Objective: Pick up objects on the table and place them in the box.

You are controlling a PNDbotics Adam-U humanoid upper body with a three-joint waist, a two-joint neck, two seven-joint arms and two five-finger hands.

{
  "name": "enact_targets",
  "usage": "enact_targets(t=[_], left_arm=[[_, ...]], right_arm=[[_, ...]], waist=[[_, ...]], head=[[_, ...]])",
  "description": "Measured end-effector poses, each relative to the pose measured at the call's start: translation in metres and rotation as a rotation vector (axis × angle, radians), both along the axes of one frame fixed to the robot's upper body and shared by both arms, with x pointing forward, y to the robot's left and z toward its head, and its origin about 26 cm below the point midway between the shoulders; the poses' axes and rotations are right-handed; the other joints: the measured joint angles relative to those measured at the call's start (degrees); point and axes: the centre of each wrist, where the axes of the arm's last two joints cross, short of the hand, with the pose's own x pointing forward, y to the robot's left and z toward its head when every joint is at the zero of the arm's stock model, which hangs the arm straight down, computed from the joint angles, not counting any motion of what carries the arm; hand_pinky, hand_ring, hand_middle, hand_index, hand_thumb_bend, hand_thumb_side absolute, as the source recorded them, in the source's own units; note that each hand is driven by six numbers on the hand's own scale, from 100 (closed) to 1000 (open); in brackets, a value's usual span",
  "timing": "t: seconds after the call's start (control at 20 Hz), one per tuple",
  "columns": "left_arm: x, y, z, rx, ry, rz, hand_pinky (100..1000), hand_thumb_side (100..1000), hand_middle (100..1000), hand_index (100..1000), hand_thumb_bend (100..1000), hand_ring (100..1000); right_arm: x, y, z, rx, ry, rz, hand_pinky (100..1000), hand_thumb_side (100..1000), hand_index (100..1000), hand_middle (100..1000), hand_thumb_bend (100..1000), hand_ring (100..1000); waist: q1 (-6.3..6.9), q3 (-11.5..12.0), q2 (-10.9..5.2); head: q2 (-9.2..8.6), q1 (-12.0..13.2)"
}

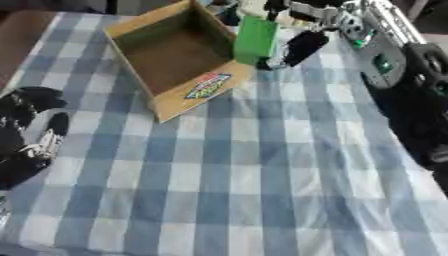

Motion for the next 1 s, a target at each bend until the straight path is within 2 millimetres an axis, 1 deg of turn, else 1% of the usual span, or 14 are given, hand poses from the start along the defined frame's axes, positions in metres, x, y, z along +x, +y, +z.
enact_targets(t=[0.25, 0.45, 0.5, 0.55, 0.6, 0.65, 0.8, 1.0], left_arm=[[0.000, -0.006, -0.001, 0.010, 0.010, -0.044, 849, 366, 686, 720, 288, 708], [0.001, -0.013, -0.001, 0.018, 0.018, -0.089, 850, 376, 687, 720, 287, 708], [0.000, -0.015, -0.001, 0.018, 0.019, -0.101, 850, 377, 687, 720, 286, 708], [0.001, -0.017, -0.001, 0.018, 0.019, -0.114, 850, 368, 687, 720, 294, 708], [0.001, -0.019, -0.001, 0.018, 0.021, -0.125, 850, 380, 687, 720, 284, 708], [0.001, -0.021, -0.002, 0.020, 0.024, -0.133, 851, 381, 688, 721, 284, 708], [0.001, -0.025, -0.002, 0.018, 0.027, -0.156, 851, 377, 688, 721, 285, 708], [0.001, -0.028, -0.003, 0.025, 0.035, -0.174, 852, 389, 688, 721, 280, 709]], right_arm=[[0.009, 0.000, 0.007, 0.012, -0.034, -0.017, 953, 418, 536, 891, 509, 906], [0.018, 0.000, 0.003, 0.030, -0.052, -0.043, 956, 433, 545, 885, 484, 902], [0.021, -0.001, 0.000, 0.036, -0.053, -0.055, 953, 430, 544, 881, 479, 899], [0.024, -0.003, -0.003, 0.045, -0.052, -0.071, 953, 398, 545, 881, 459, 898], [0.027, -0.004, -0.008, 0.054, -0.050, -0.088, 953, 428, 546, 880, 476, 898], [0.030, -0.006, -0.012, 0.062, -0.051, -0.108, 952, 433, 550, 878, 470, 895], [0.037, -0.013, -0.024, 0.083, -0.058, -0.168, 954, 420, 552, 875, 451, 890], [0.044, -0.020, -0.039, 0.109, -0.075, -0.236, 960, 419, 558, 874, 464, 889]], waist=[[-0.68, 3.2, 0.36], [-1.31, 5.4, 0.51], [-1.31, 6.1, 0.60], [-1.32, 6.7, 0.71], [-1.37, 7.1, 0.79], [-1.39, 7.5, 0.87], [-1.40, 8.9, 1.06], [-1.39, 10.2, 1.17]], head=[[-0.73, -2.2], [-1.07, -3.7], [-1.19, -4.0], [-1.26, -4.3], [-1.26, -4.6], [-1.26, -4.8], [-1.27, -5.4], [-1.27, -5.9]])
